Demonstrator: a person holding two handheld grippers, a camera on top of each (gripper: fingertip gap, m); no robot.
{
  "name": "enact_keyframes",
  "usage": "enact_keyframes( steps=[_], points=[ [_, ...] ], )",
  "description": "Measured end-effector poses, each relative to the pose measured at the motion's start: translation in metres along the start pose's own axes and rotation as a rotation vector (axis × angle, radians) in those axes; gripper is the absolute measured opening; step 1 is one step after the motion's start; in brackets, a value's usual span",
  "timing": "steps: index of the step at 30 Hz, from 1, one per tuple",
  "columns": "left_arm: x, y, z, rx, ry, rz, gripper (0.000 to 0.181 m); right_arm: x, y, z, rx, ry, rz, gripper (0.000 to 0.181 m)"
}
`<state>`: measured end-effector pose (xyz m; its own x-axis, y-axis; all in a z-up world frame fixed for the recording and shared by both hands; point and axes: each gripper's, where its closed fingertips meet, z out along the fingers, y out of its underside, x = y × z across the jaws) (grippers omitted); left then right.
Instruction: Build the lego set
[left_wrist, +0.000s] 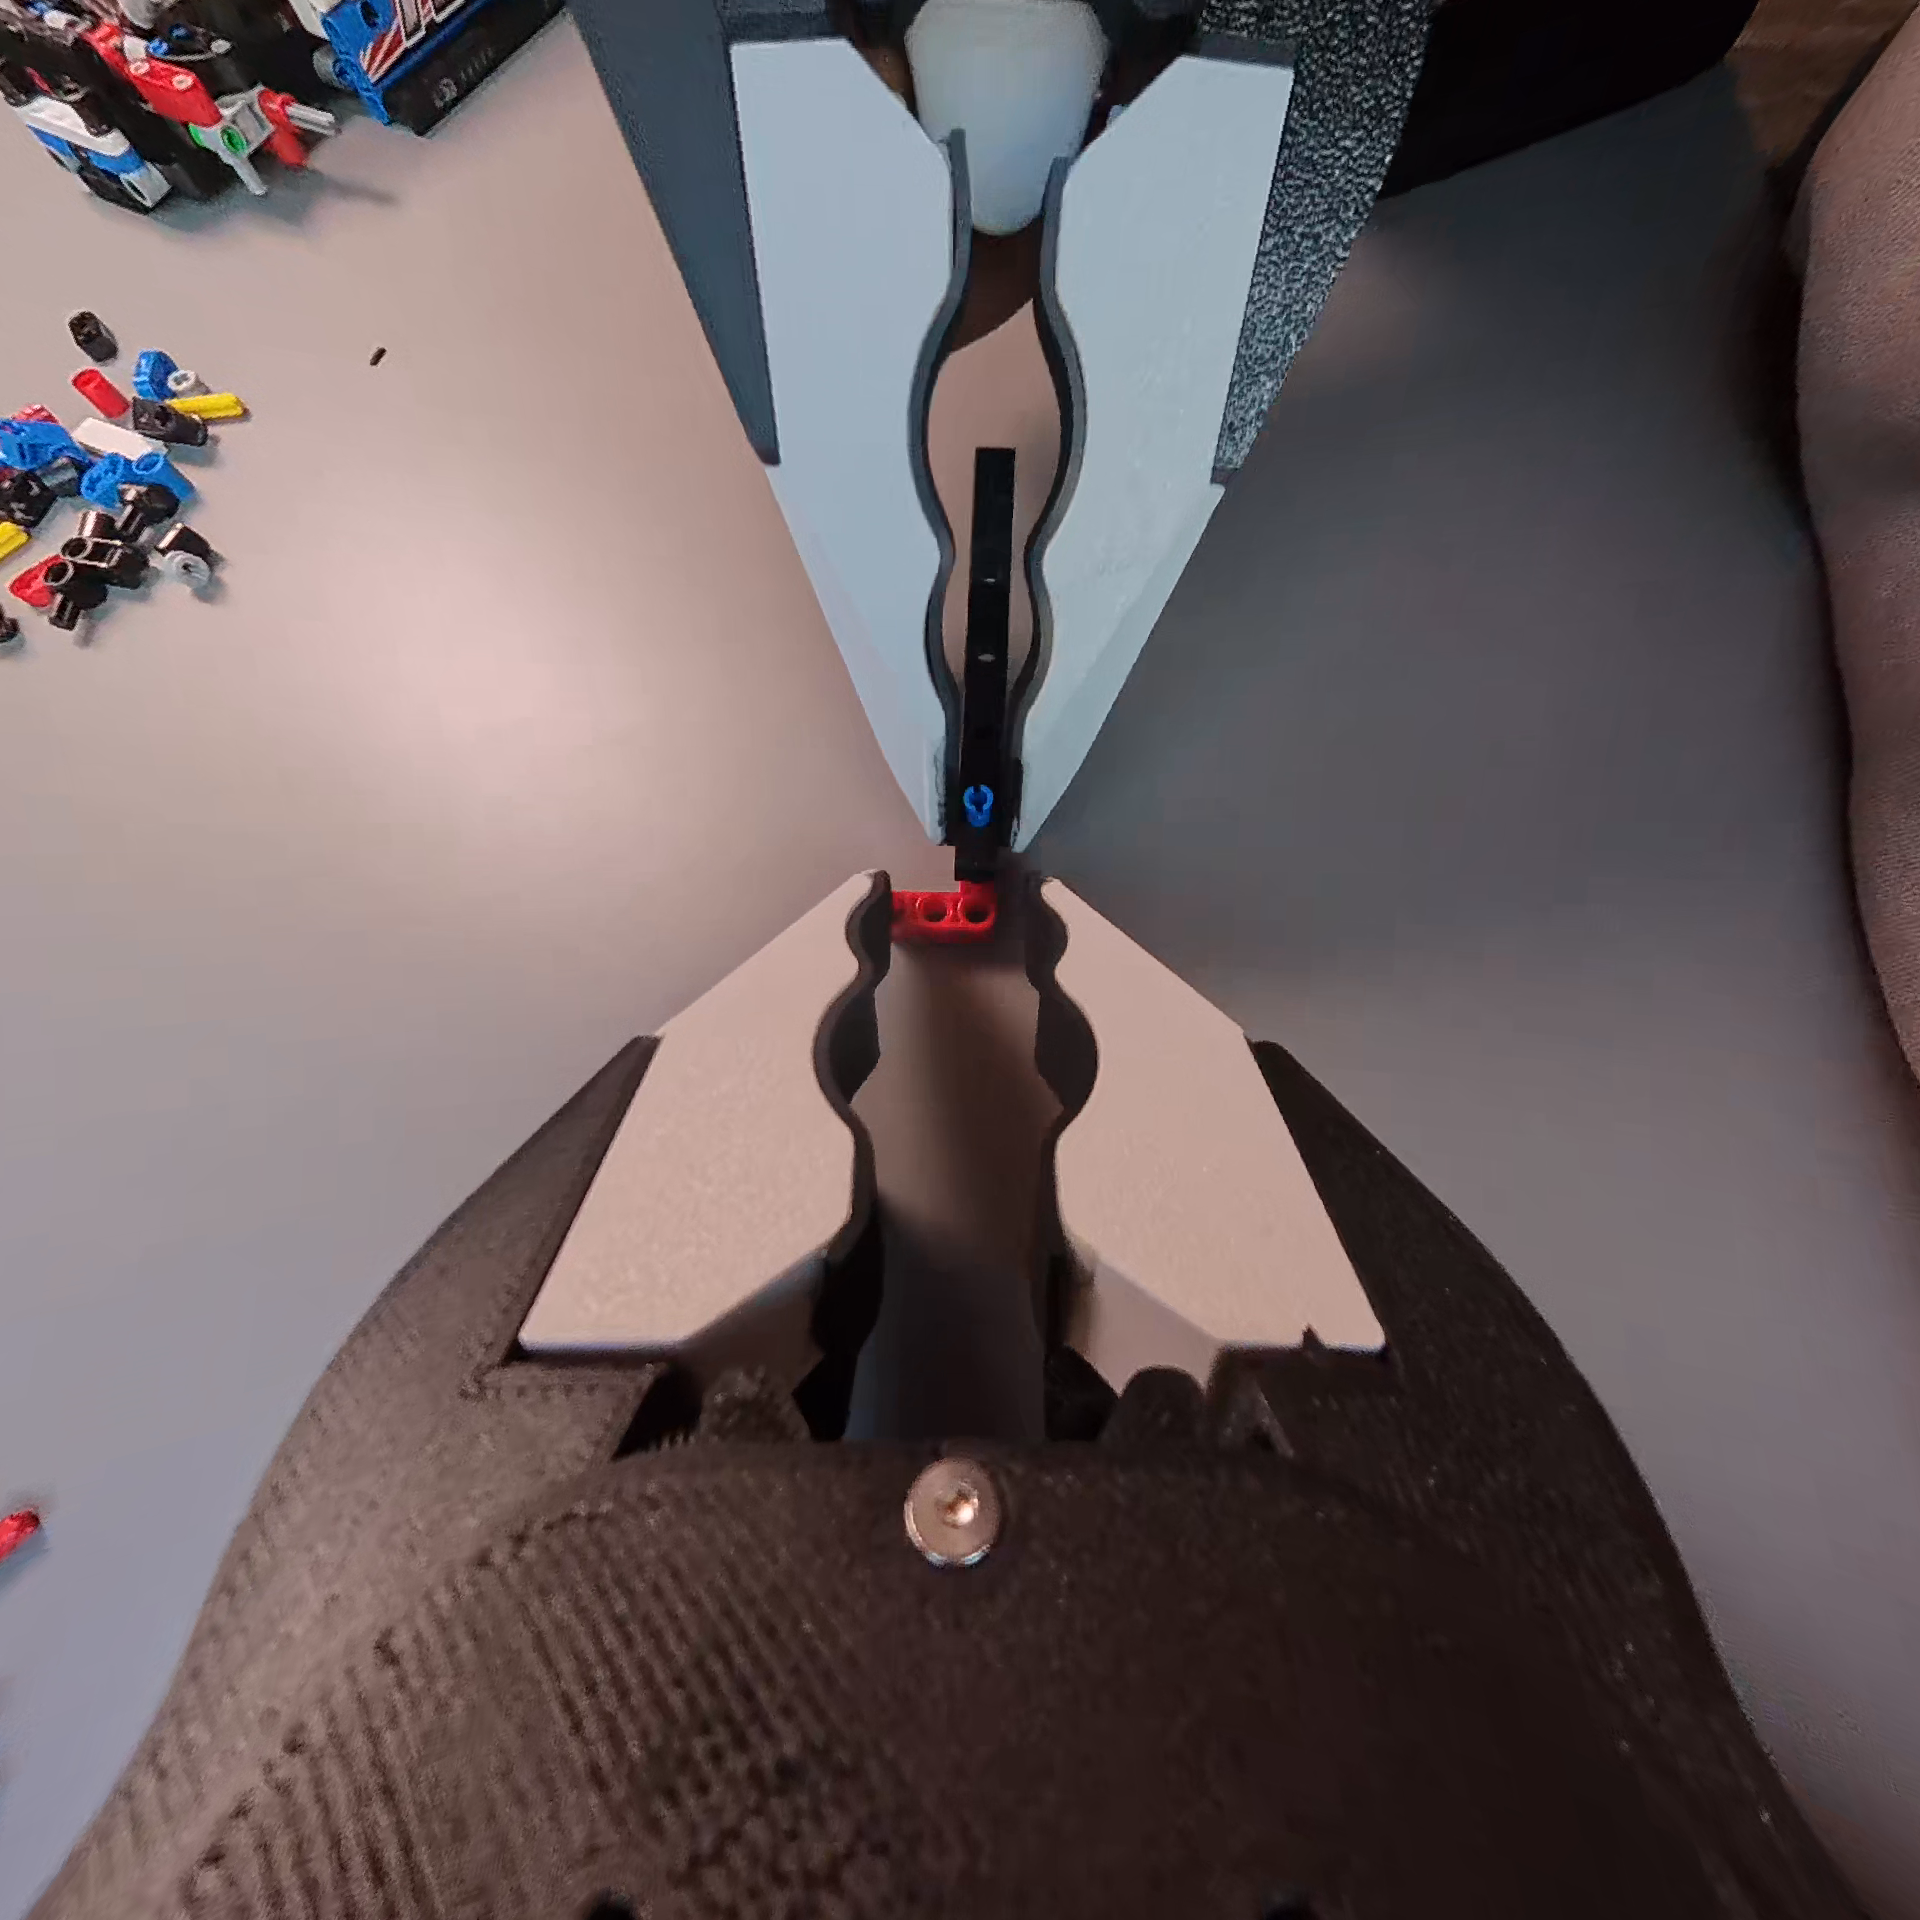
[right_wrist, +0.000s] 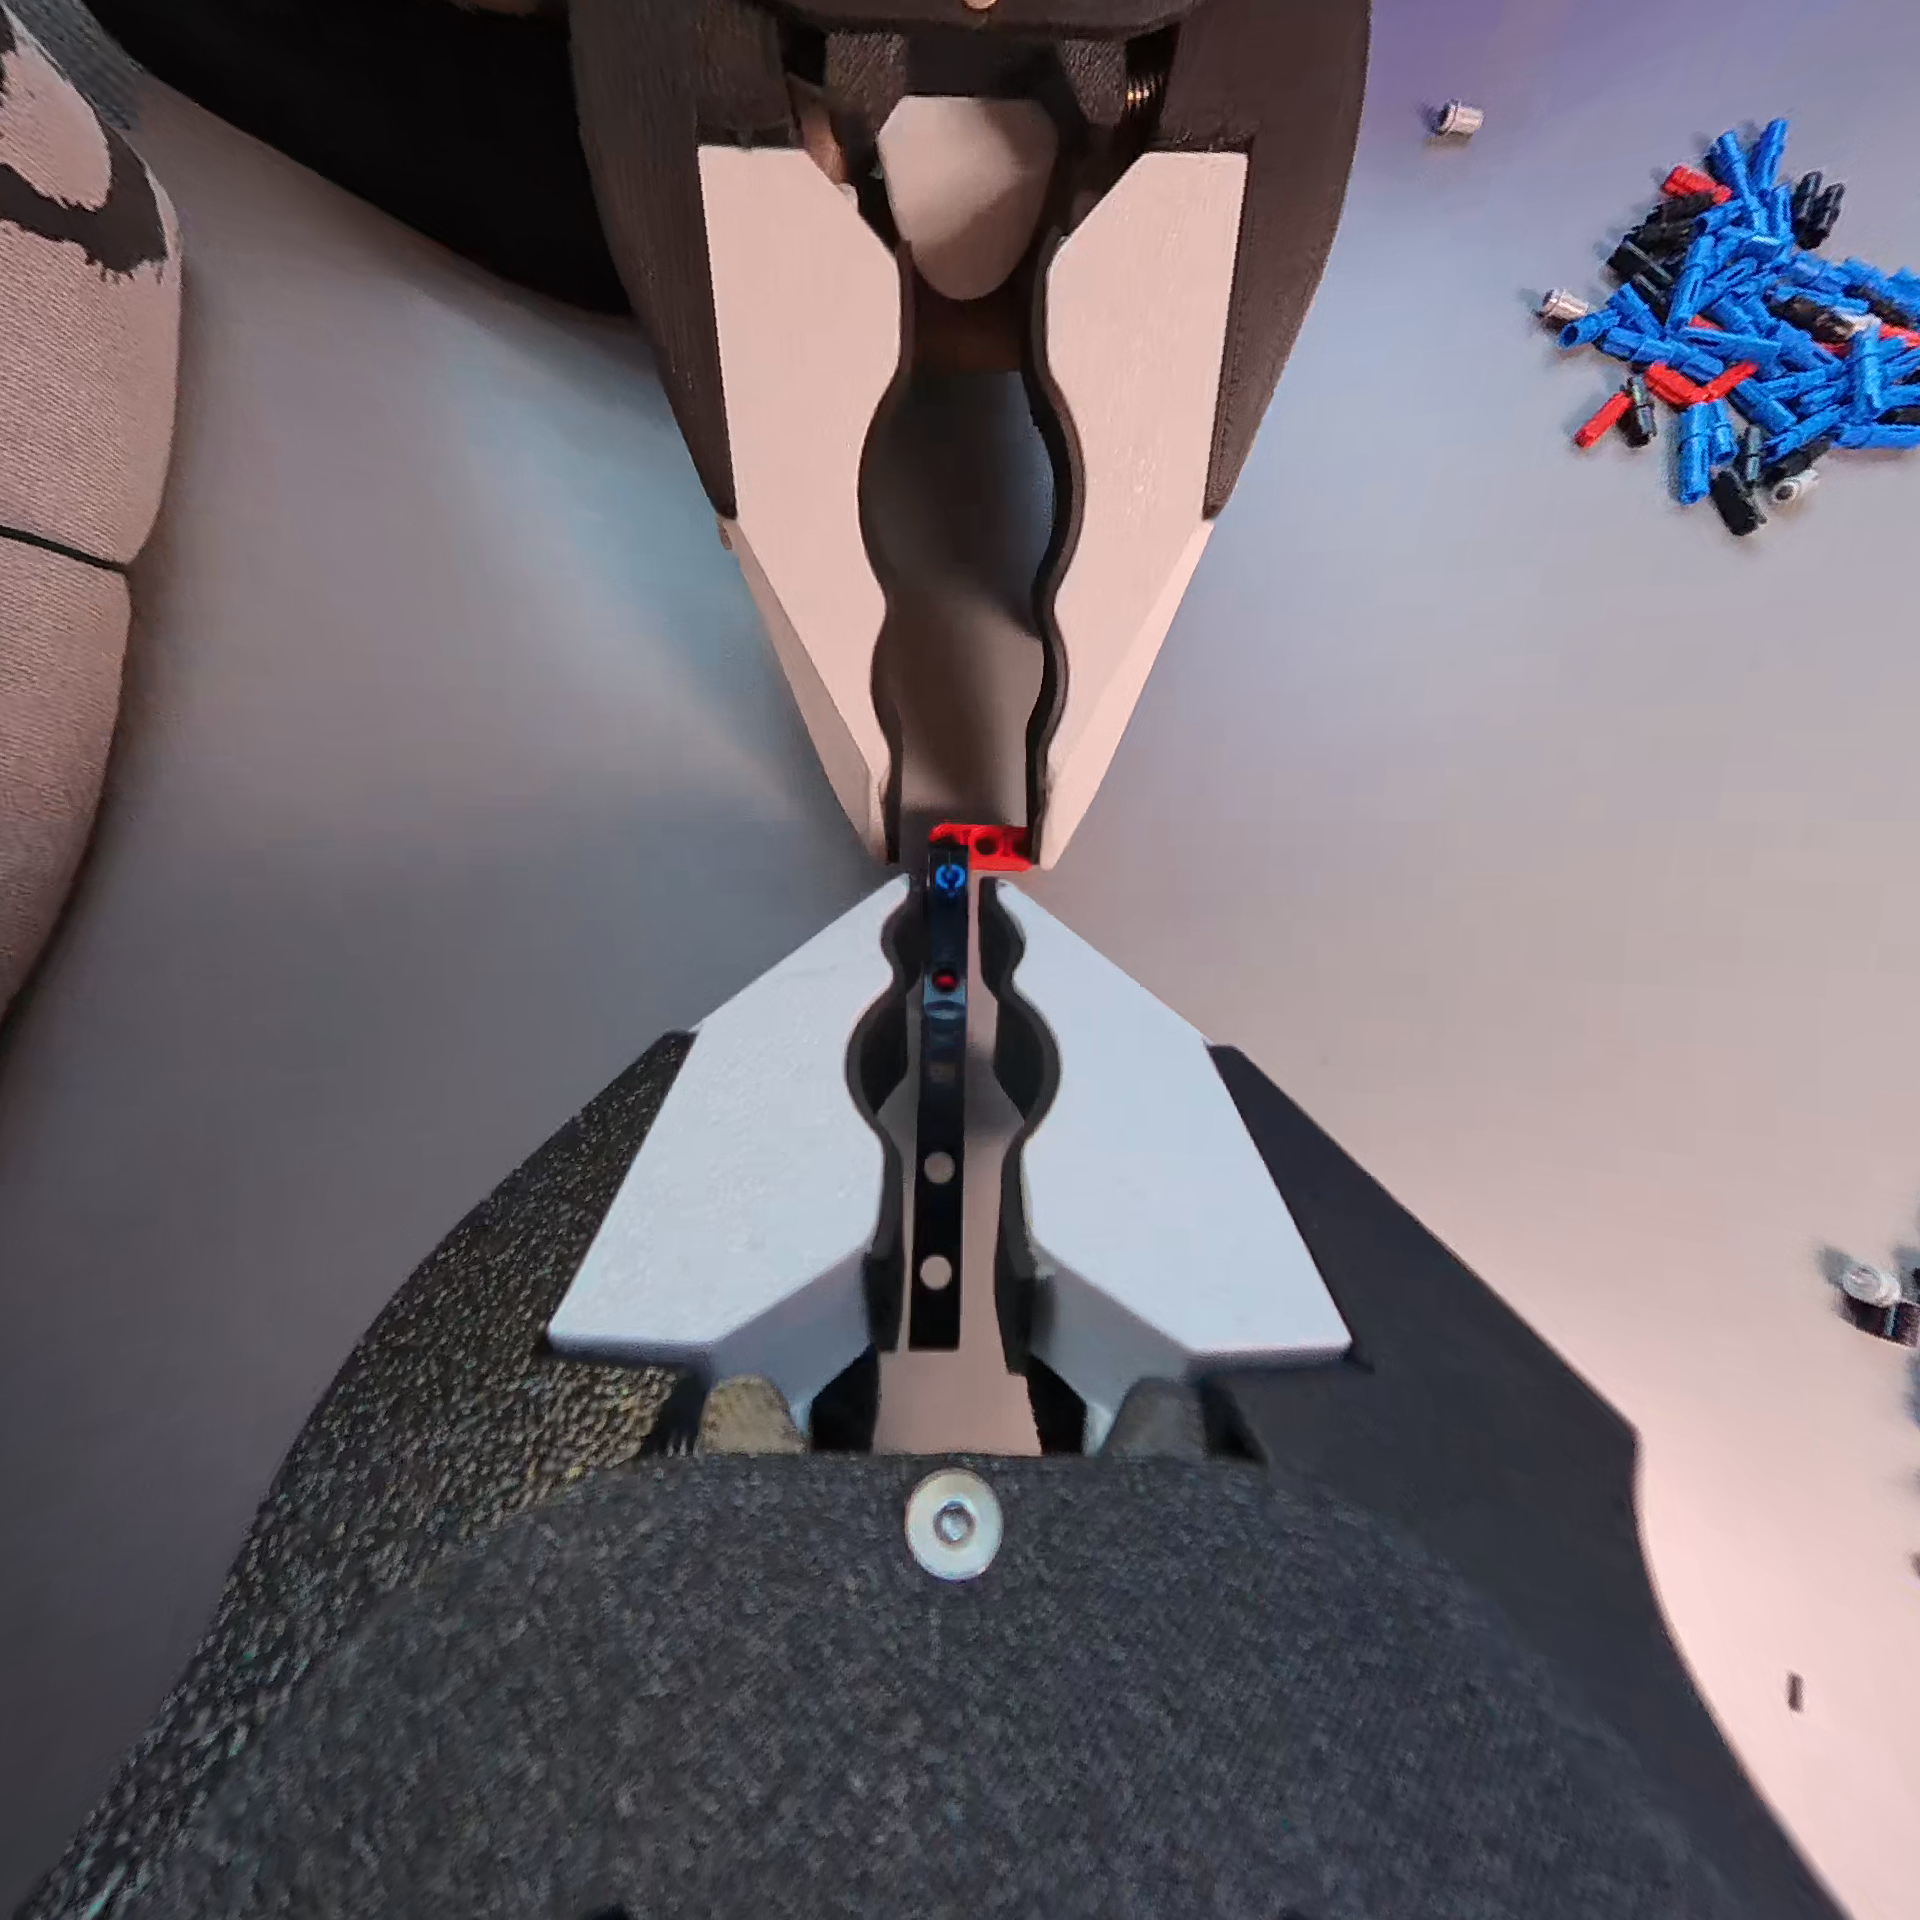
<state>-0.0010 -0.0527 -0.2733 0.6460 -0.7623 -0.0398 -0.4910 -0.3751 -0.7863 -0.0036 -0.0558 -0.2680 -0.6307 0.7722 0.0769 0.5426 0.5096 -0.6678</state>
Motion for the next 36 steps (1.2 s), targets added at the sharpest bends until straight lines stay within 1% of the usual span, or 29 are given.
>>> enact_keyframes(
  steps=[2, 3, 5, 7, 10, 13, 14, 15, 17, 19, 23, 25, 26, 30, 33, 36],
  points=[
    [-0.003, 0.0, 0.0, -0.002, -0.019, 0.002, 0.02, 0.0, 0.0, 0.0, 0.026, -0.012, -0.005, 0.006],
    [-0.003, 0.0, 0.0, 0.001, -0.017, -0.006, 0.02, -0.001, 0.0, -0.001, 0.048, -0.026, 0.018, 0.006],
    [-0.003, -0.003, -0.002, 0.018, -0.01, -0.029, 0.02, 0.0, -0.002, -0.004, 0.108, -0.067, 0.096, 0.006],
    [-0.006, -0.01, -0.006, 0.07, -0.003, -0.062, 0.021, 0.003, -0.008, -0.012, 0.188, -0.103, 0.185, 0.006],
    [-0.013, -0.029, -0.018, 0.212, 0.019, -0.177, 0.027, 0.014, -0.022, -0.03, 0.354, -0.174, 0.393, 0.006],
    [-0.025, -0.052, -0.035, 0.409, 0.067, -0.378, 0.033, 0.03, -0.037, -0.049, 0.551, -0.226, 0.58, 0.006],
    [-0.03, -0.058, -0.04, 0.465, 0.084, -0.45, 0.039, 0.033, -0.043, -0.055, 0.613, -0.245, 0.623, 0.006],
    [-0.036, -0.06, -0.044, 0.504, 0.089, -0.509, 0.042, 0.036, -0.049, -0.062, 0.682, -0.266, 0.659, 0.006],
    [-0.04, -0.065, -0.051, 0.572, 0.114, -0.576, 0.041, 0.045, -0.058, -0.072, 0.791, -0.274, 0.726, 0.005],
    [-0.038, -0.071, -0.053, 0.62, 0.156, -0.622, 0.038, 0.052, -0.062, -0.078, 0.862, -0.264, 0.767, 0.005],
    [-0.041, -0.088, -0.056, 0.736, 0.197, -0.718, 0.03, 0.058, -0.069, -0.081, 0.939, -0.217, 0.789, 0.005],
    [-0.046, -0.092, -0.06, 0.786, 0.192, -0.758, 0.022, 0.06, -0.073, -0.083, 0.974, -0.197, 0.789, 0.006],
    [-0.048, -0.091, -0.061, 0.797, 0.19, -0.769, 0.016, 0.06, -0.075, -0.084, 0.983, -0.19, 0.787, 0.005],
    [-0.049, -0.092, -0.064, 0.838, 0.196, -0.795, 0.005, 0.061, -0.075, -0.08, 1.014, -0.148, 0.798, 0.006],
    [-0.049, -0.091, -0.064, 0.824, 0.168, -0.766, 0.005, 0.06, -0.075, -0.079, 1.044, -0.161, 0.821, 0.006],
    [-0.05, -0.091, -0.065, 0.831, 0.156, -0.772, 0.005, 0.061, -0.075, -0.08, 1.059, -0.141, 0.799, 0.006]
  ],
)
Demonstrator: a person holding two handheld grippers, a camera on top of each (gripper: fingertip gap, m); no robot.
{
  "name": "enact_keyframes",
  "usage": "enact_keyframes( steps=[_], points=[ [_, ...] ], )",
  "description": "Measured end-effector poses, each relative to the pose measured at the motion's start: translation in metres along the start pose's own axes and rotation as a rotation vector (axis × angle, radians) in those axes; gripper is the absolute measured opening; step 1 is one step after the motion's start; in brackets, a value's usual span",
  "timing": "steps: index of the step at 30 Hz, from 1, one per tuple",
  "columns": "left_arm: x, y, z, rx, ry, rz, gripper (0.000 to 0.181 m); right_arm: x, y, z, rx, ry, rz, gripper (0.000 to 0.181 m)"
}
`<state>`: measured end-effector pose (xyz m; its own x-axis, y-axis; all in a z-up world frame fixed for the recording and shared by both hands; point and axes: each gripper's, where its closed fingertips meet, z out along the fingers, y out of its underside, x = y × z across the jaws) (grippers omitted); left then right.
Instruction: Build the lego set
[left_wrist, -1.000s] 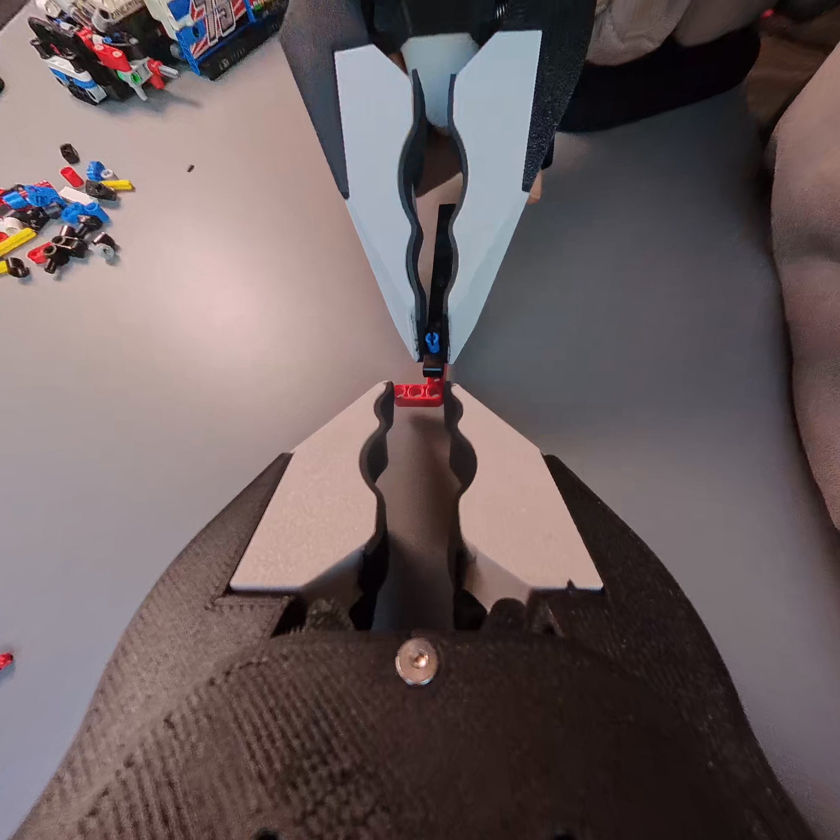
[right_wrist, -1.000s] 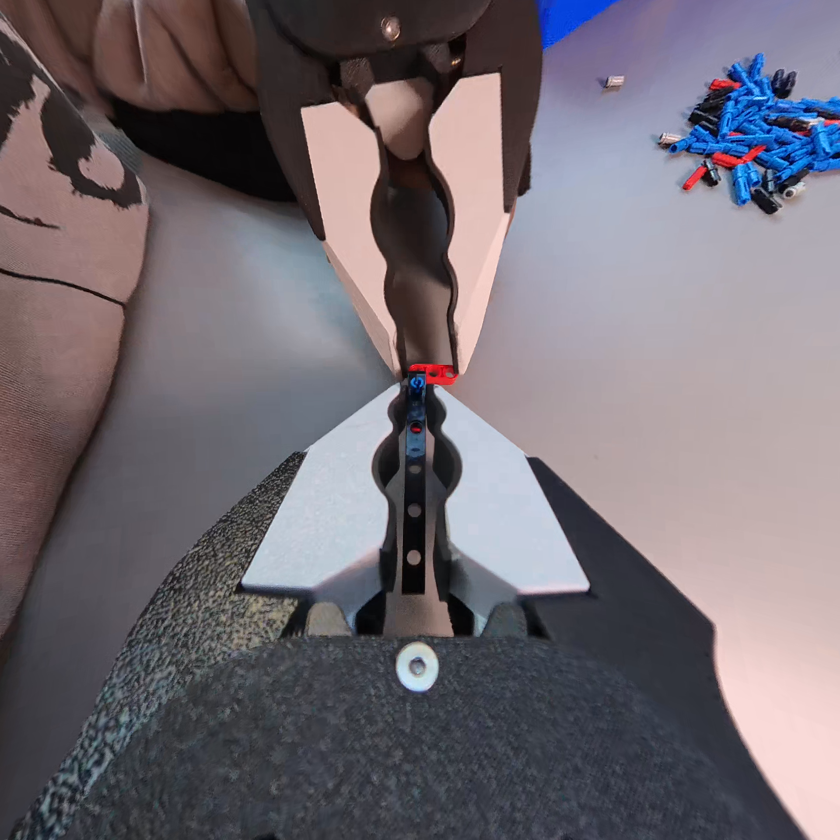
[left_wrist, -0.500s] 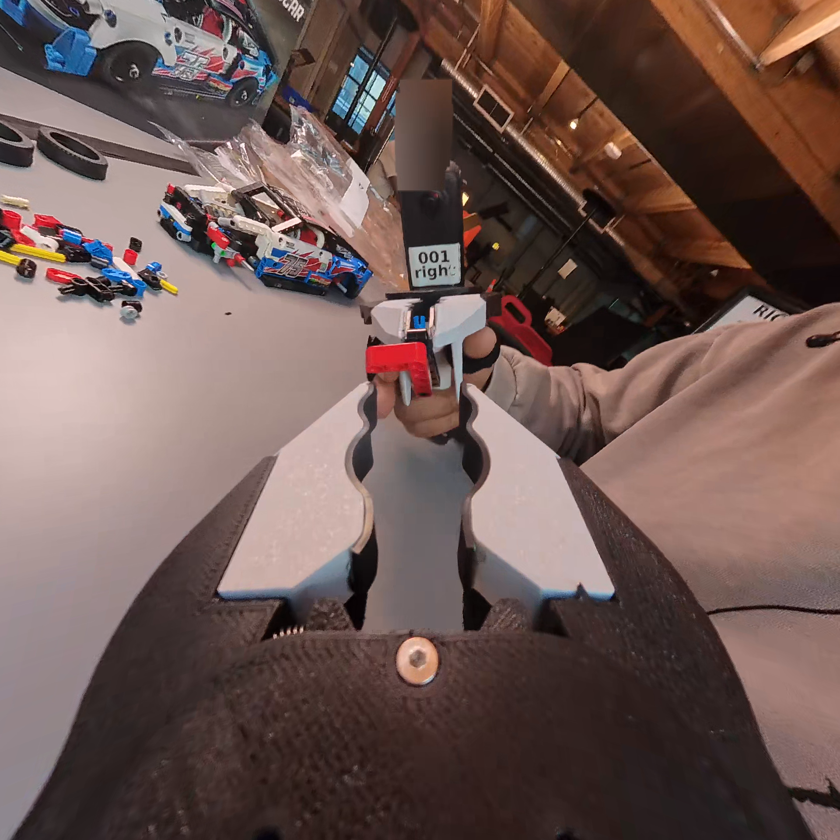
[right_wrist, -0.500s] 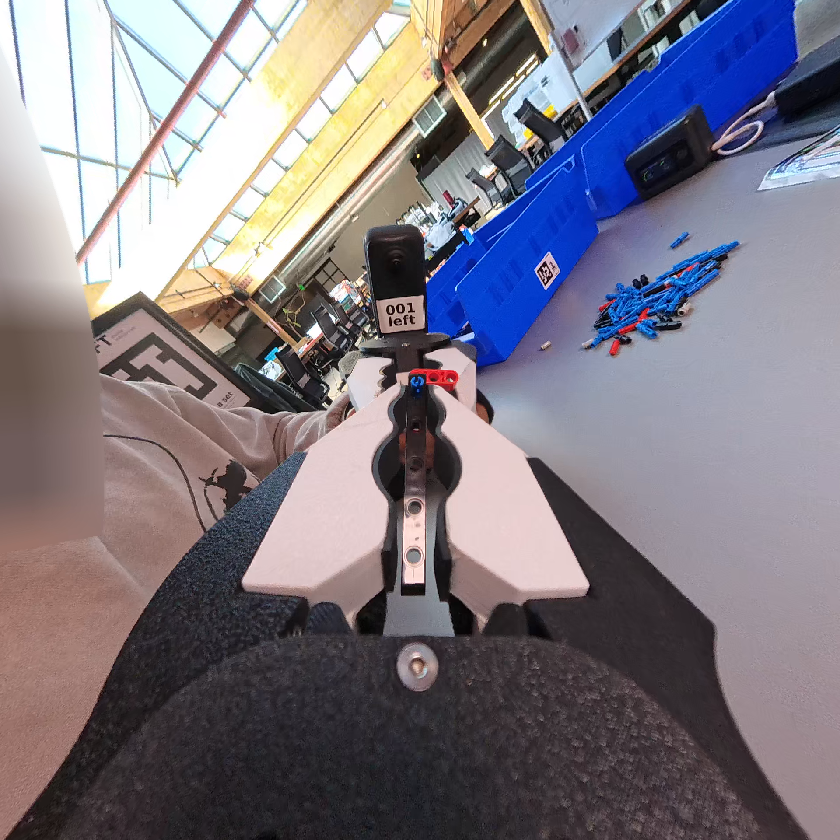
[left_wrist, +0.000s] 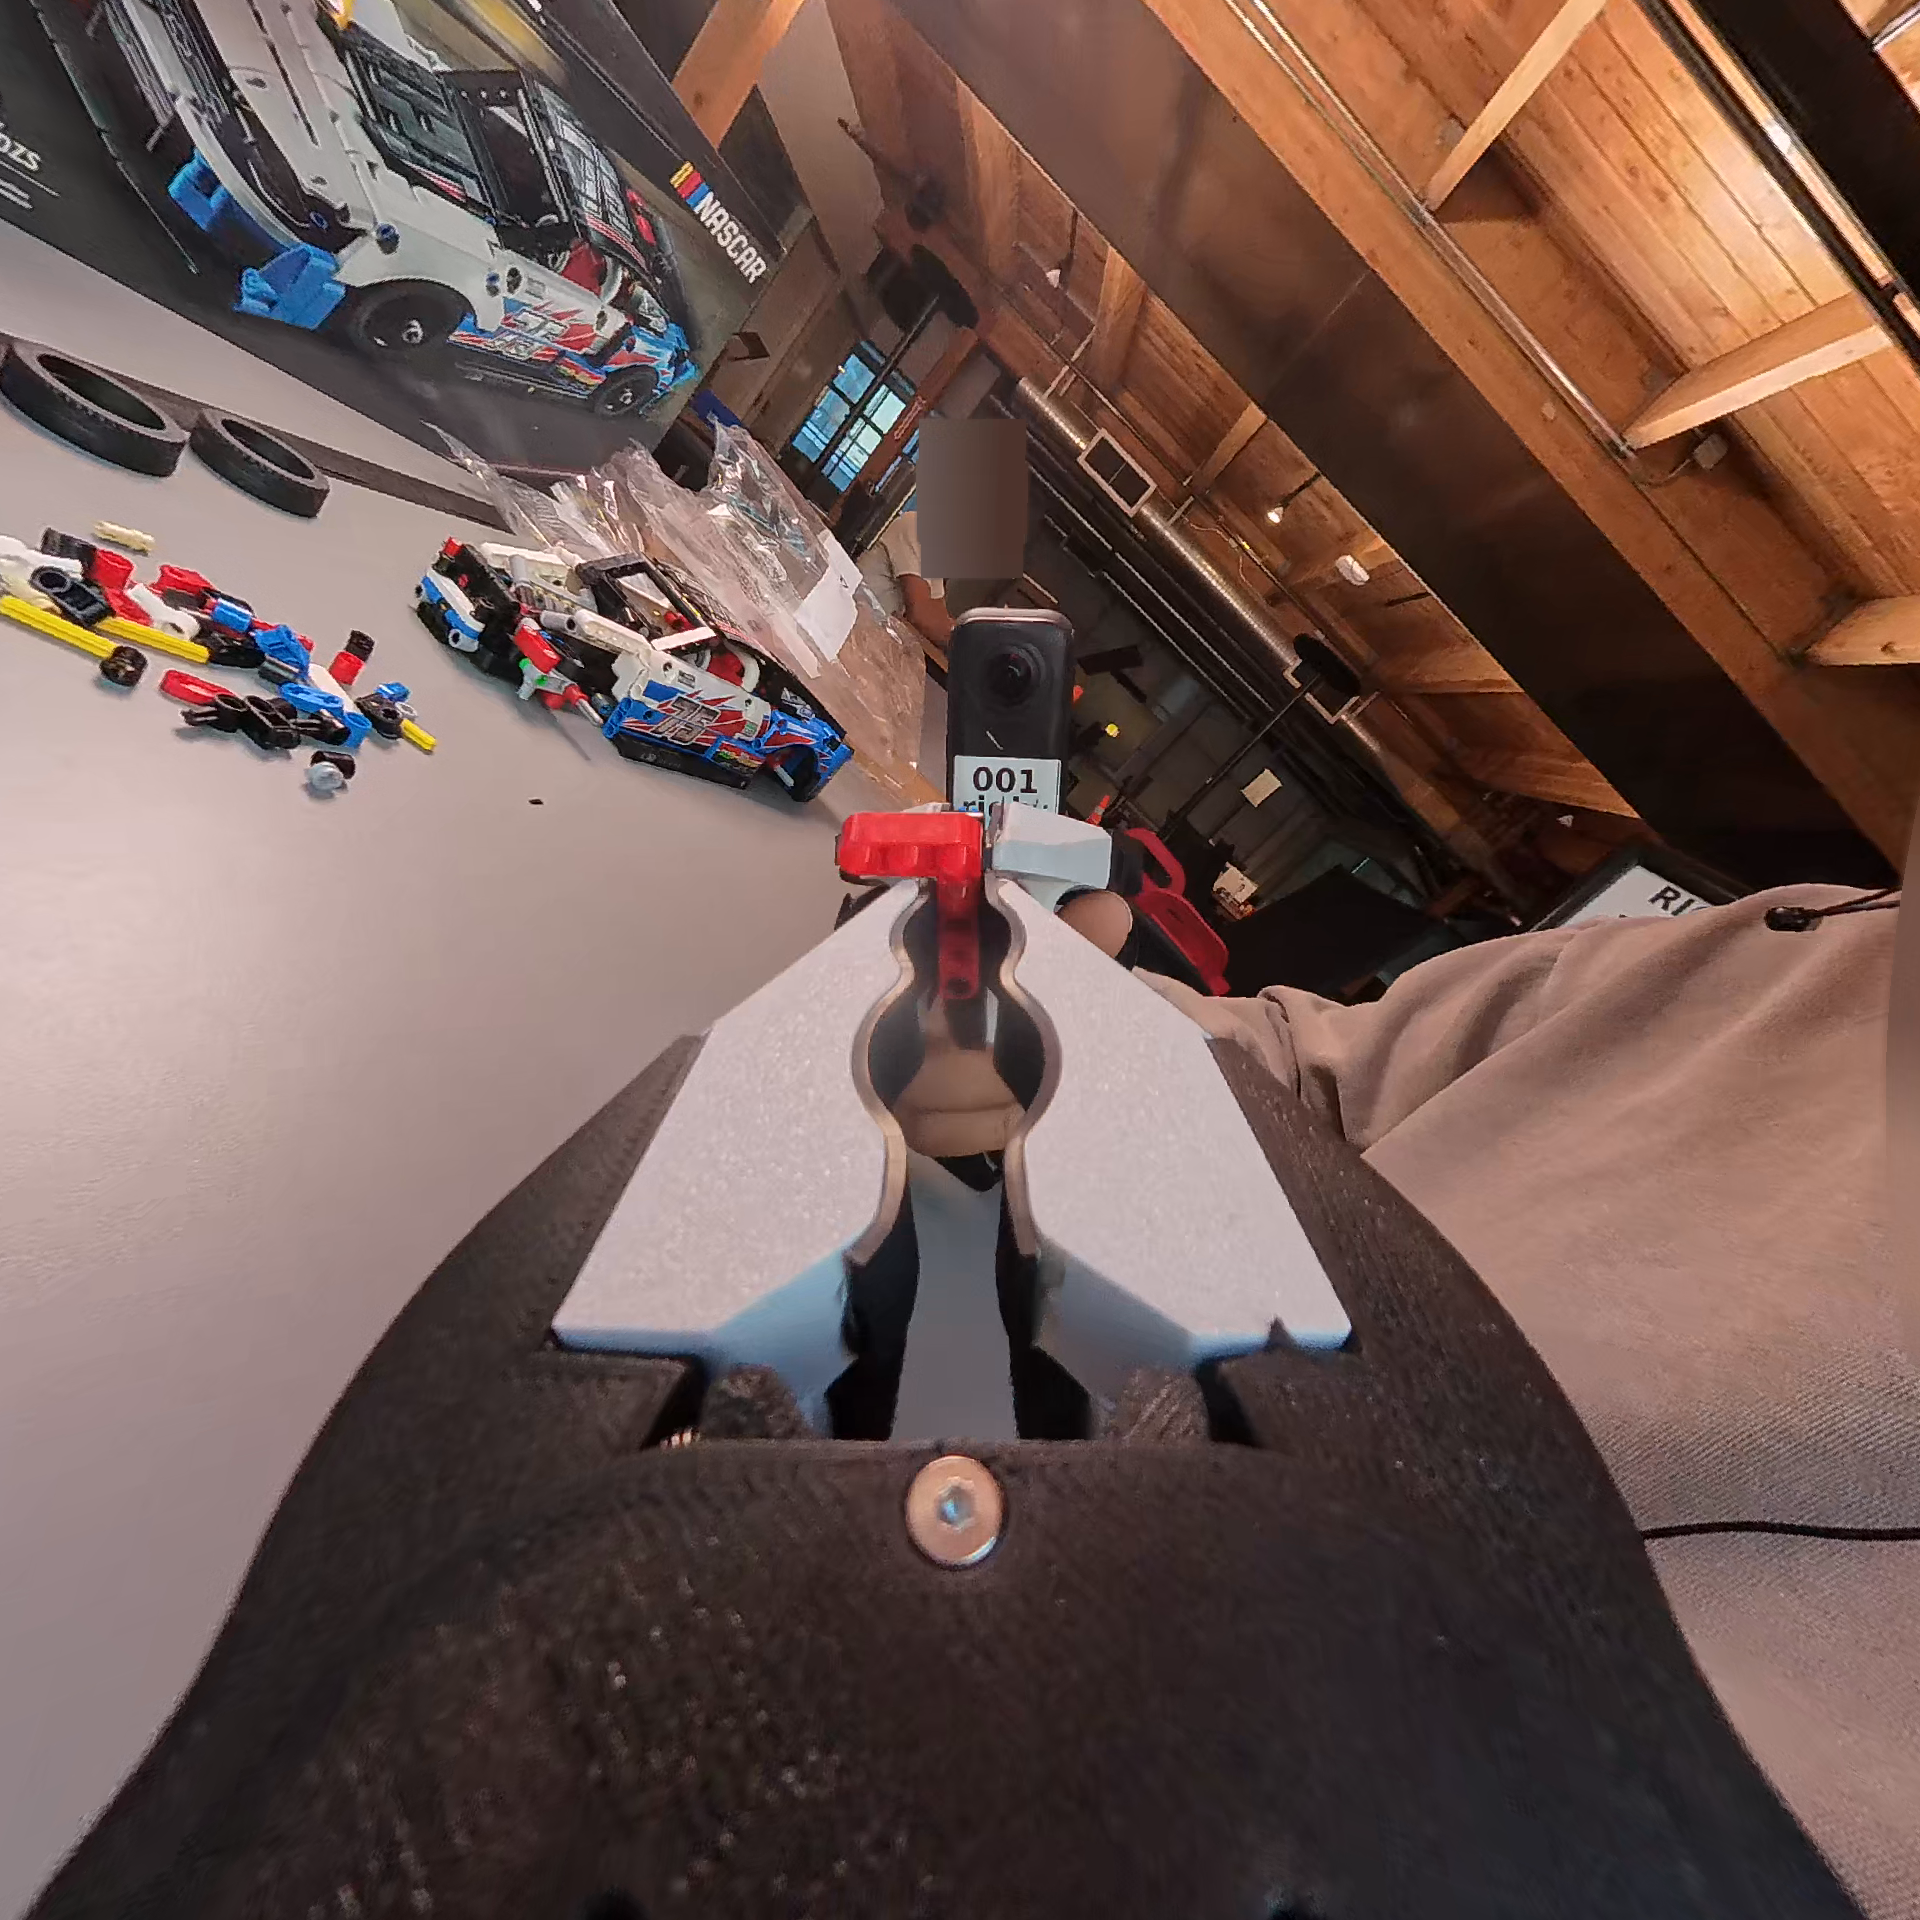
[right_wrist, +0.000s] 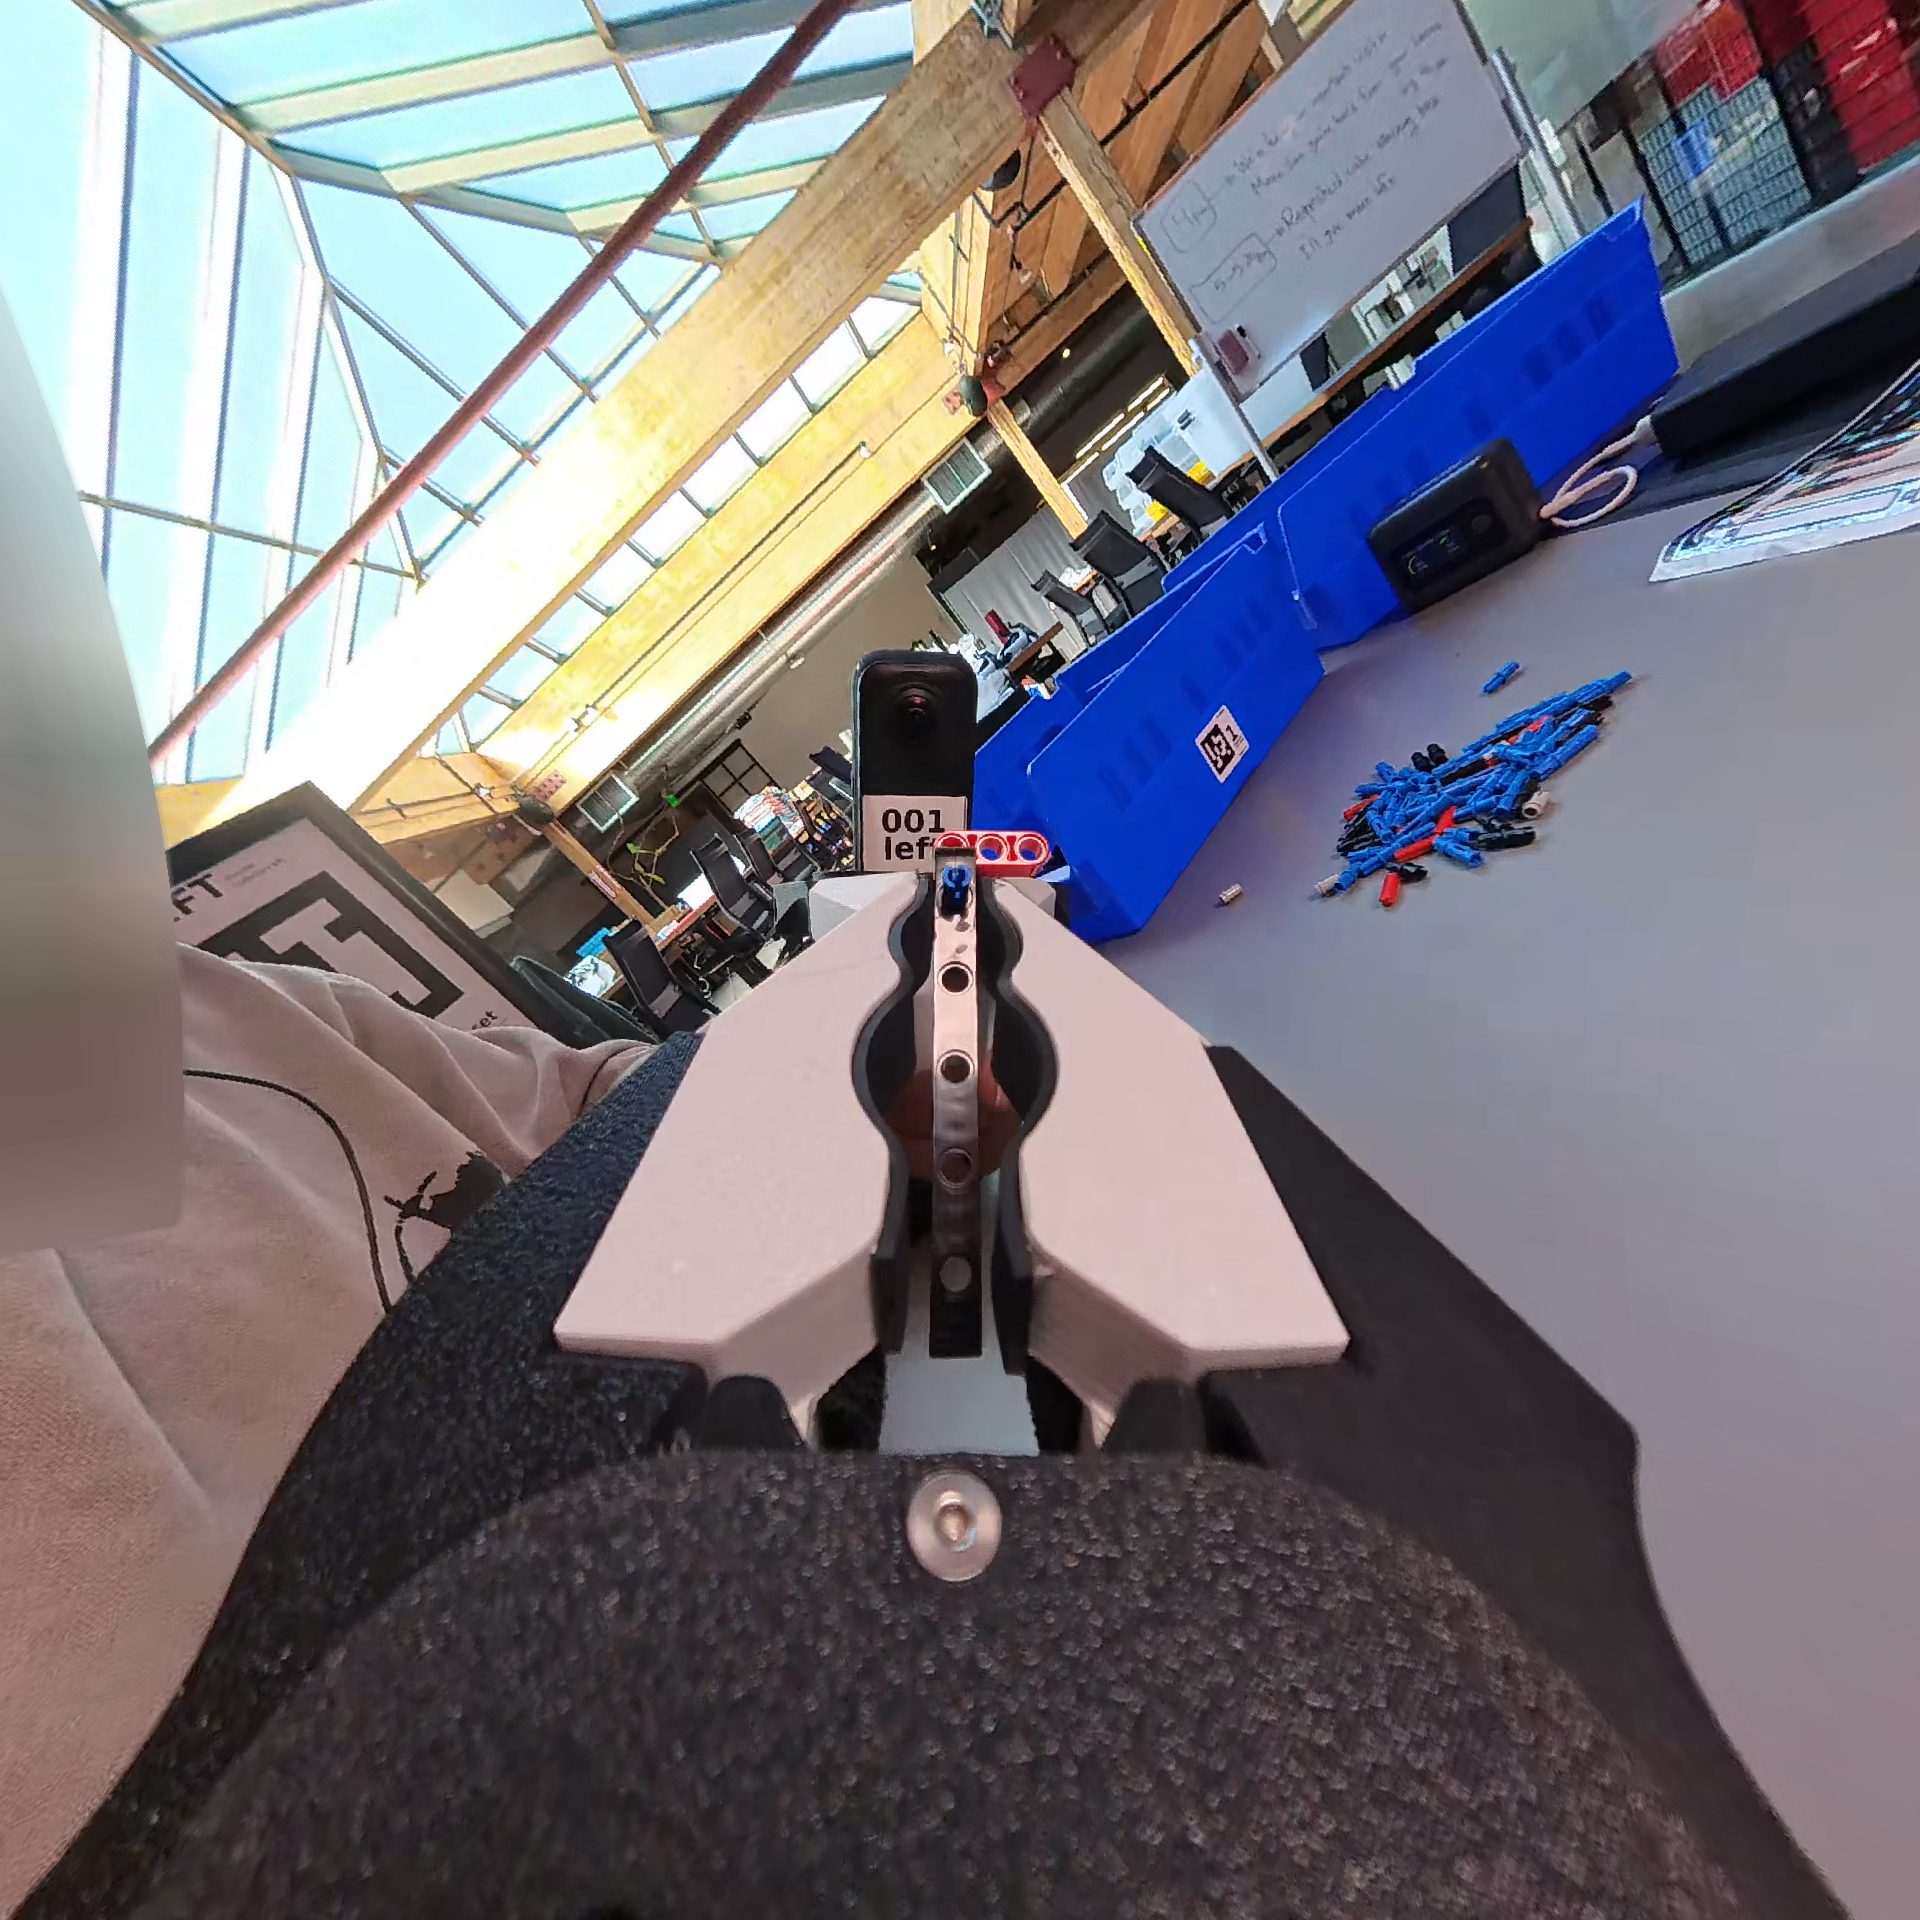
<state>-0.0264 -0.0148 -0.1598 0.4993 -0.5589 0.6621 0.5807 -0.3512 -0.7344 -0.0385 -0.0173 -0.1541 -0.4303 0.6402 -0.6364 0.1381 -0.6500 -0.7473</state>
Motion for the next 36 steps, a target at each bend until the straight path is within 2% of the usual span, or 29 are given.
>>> enact_keyframes(
  steps=[4, 6, 9, 11, 12, 15, 17, 22, 27, 30, 33, 36],
  points=[
    [0.001, -0.003, -0.001, 0.015, 0.002, 0.01, 0.005, -0.001, -0.003, -0.002, 0.019, -0.016, -0.031, 0.006],
    [-0.003, -0.014, -0.011, 0.059, 0.001, 0.002, 0.005, 0.002, -0.018, -0.013, 0.096, -0.01, -0.006, 0.006],
    [-0.007, -0.013, -0.014, 0.045, -0.007, 0.012, 0.005, 0.0, -0.011, -0.016, 0.05, -0.007, -0.066, 0.005],
    [-0.007, 0.001, -0.005, -0.026, 0.04, -0.05, 0.005, -0.004, -0.012, -0.012, 0.062, -0.042, -0.014, 0.005],
    [-0.012, 0.012, 0.0, -0.081, 0.02, -0.056, 0.005, -0.003, -0.014, -0.011, 0.065, -0.046, -0.006, 0.006],
    [-0.02, 0.041, 0.011, -0.231, -0.052, 0.039, 0.006, -0.001, -0.02, -0.015, 0.06, -0.044, -0.016, 0.006],
    [-0.02, 0.047, 0.016, -0.266, -0.069, 0.095, 0.006, 0.002, -0.026, -0.02, 0.071, -0.036, -0.007, 0.006],
    [-0.007, 0.028, 0.022, -0.141, 0.021, 0.112, 0.006, 0.002, -0.026, -0.03, -0.062, 0.011, -0.158, 0.005],
    [-0.001, 0.005, 0.015, -0.008, 0.062, 0.11, 0.005, -0.001, -0.006, -0.043, -0.26, -0.003, -0.263, 0.006],
    [0.003, 0.002, 0.015, 0.021, 0.08, 0.116, 0.006, 0.001, 0.009, -0.044, -0.339, 0.003, -0.286, 0.006],
    [0.001, 0.002, 0.017, 0.026, 0.069, 0.128, 0.005, -0.006, 0.037, -0.039, -0.461, -0.038, -0.316, 0.006],
    [0.0, 0.005, 0.021, 0.02, 0.059, 0.135, 0.005, -0.005, 0.051, -0.025, -0.483, 0.021, -0.406, 0.006]
  ],
)
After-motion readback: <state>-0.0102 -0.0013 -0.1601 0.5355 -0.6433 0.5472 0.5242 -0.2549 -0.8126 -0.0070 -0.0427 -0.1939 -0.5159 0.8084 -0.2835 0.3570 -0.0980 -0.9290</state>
